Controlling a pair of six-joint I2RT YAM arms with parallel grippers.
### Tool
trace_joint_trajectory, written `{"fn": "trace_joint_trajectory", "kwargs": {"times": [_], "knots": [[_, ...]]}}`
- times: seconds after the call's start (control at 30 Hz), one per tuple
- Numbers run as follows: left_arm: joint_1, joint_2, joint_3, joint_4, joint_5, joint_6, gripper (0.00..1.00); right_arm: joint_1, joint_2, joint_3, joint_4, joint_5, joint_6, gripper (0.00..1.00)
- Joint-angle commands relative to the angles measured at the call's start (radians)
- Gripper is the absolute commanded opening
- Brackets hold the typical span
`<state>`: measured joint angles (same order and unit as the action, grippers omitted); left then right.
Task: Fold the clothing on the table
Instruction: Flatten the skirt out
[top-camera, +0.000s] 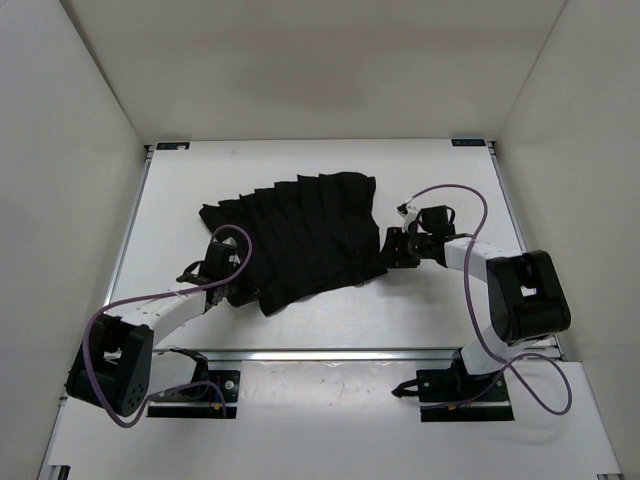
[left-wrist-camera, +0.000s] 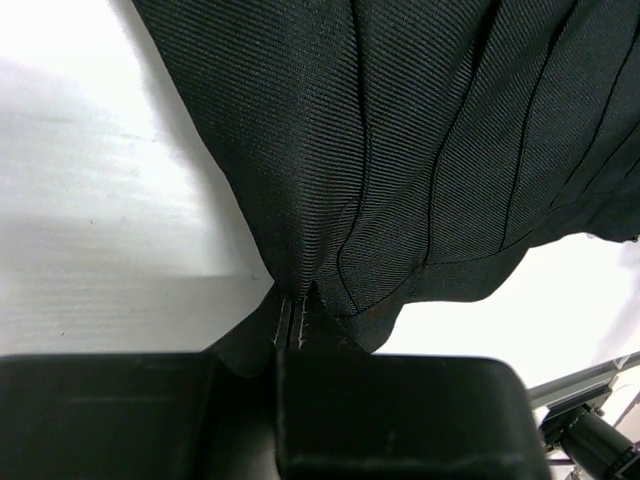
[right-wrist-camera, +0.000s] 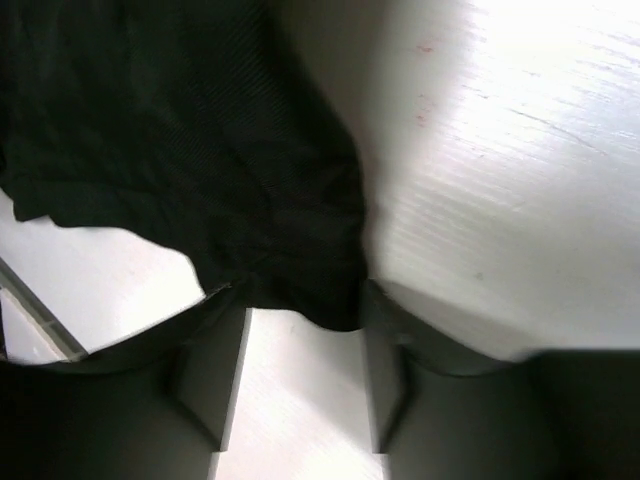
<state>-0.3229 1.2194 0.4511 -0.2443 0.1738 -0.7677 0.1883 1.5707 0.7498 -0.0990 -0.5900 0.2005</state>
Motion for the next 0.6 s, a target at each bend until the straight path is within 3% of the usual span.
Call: {"fn": "trace_joint_trajectory", "kwargs": {"times": [0.0, 0.17, 0.23, 0.3, 0.4, 0.57], "knots": [[0.004, -0.035, -0.012, -0.027, 0.021, 0.002, 0.0, -0.004, 0.052, 0.043, 0.026, 0.015, -0.018, 0.42], [0.016, -0.029, -0.029, -0.015, 0.027, -0.005, 0.0, 0.019, 0.088, 0.094, -0.041, 0.073, -0.049, 0.48], [0.008, -0.038, -0.032, -0.013, 0.032, -0.008, 0.0, 0.019, 0.08, 0.091, -0.041, 0.09, -0.053, 0.6], [0.016, -0.041, -0.037, -0.013, 0.035, -0.008, 0.0, 0.005, 0.074, 0.086, -0.036, 0.084, -0.053, 0.77], [0.028, -0.044, -0.042, -0.016, 0.036, -0.01, 0.0, -0.007, 0.087, 0.088, -0.038, 0.073, -0.064, 0.77], [0.032, -0.04, -0.039, 0.004, 0.084, -0.025, 0.0, 0.023, 0.126, 0.092, -0.038, 0.045, -0.067, 0.58]]}}
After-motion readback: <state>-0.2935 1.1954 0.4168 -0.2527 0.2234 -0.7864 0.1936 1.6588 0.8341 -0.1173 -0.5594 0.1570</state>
